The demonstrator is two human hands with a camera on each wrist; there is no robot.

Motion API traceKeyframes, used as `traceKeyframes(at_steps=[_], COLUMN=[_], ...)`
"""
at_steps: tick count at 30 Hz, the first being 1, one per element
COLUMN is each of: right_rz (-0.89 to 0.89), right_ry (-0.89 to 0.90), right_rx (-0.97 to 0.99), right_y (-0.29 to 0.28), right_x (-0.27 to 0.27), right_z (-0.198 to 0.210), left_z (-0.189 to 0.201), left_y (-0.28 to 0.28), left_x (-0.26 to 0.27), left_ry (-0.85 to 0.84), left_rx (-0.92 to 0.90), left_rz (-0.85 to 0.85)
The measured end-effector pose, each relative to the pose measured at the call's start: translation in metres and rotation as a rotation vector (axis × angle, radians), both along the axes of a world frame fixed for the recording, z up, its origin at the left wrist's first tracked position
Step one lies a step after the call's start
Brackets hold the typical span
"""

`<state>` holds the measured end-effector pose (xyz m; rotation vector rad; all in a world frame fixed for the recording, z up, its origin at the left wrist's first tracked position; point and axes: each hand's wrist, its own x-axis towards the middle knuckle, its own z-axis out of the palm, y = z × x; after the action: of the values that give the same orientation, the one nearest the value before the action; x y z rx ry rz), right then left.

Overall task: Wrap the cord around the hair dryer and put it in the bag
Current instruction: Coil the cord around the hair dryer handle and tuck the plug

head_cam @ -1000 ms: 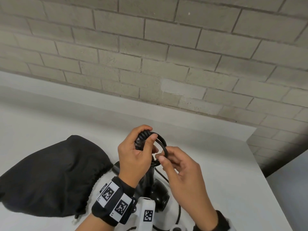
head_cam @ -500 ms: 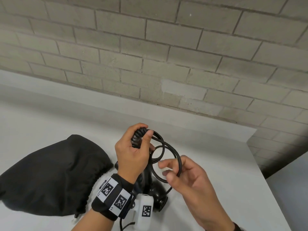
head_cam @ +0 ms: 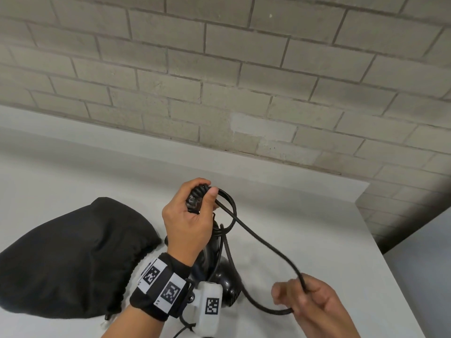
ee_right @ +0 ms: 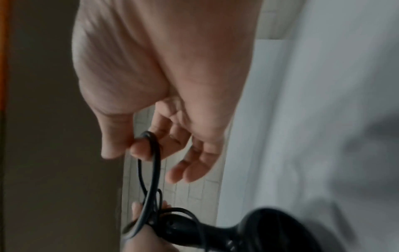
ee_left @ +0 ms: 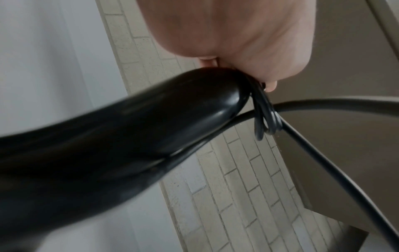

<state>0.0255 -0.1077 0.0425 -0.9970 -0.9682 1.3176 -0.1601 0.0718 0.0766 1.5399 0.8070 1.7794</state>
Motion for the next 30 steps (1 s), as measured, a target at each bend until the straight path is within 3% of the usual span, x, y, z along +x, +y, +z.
traceKeyframes(at_steps=[1, 3, 5, 7, 10, 13, 16, 18, 20, 25, 30], right_rz=[0.024, -0.038, -0.092, 0.040, -0.181, -0.246, -0.238, -0.058, -0.039, -0.487, -0.678], right_ry=[0.221, 0.528, 0.522, 0.445, 0.123, 0.020, 0.198, 0.442, 0.518, 0.008, -0.429], right_rx=[0.107, 0.093, 0.045, 0.000, -0.267, -0.269, -0.212, -0.154, -0.118, -0.278, -0.359], right_y=[-0.001, -0.008, -0.016, -0.016, -0.027, -0.024, -0.023, -0.023, -0.023, -0.009, 0.019], right_x=[-0.002, 0.006, 0.000, -0.005, 0.011, 0.020, 0.031, 0.032, 0.035, 0.038, 0.003], right_z=[-0.002, -0.009, -0.006, 0.000, 0.018, 0.038, 0.055, 0.064, 0.069, 0.036, 0.000], left_z=[0.000, 0.000, 0.000, 0.000, 0.000, 0.002, 0.003, 0.005, 0.005, 0.006, 0.005], left_y=[0.000, 0.000, 0.000, -0.001, -0.006, -0.009, -0.008, -0.006, -0.005, -0.006, -0.006], left_x=[0.000, 0.000, 0.000, -0.001, -0.001, 0.002, 0.002, -0.001, -0.003, -0.001, 0.003], left_ry=[0.001, 0.008, 0.014, 0.021, 0.038, 0.033, 0.010, -0.002, -0.004, -0.011, -0.021], left_rx=[-0.002, 0.002, 0.005, 0.008, 0.027, 0.005, -0.062, -0.109, -0.135, -0.162, -0.176], left_rz=[-0.005, -0.008, -0.008, -0.017, -0.054, -0.076, -0.090, -0.088, -0.080, -0.080, -0.055])
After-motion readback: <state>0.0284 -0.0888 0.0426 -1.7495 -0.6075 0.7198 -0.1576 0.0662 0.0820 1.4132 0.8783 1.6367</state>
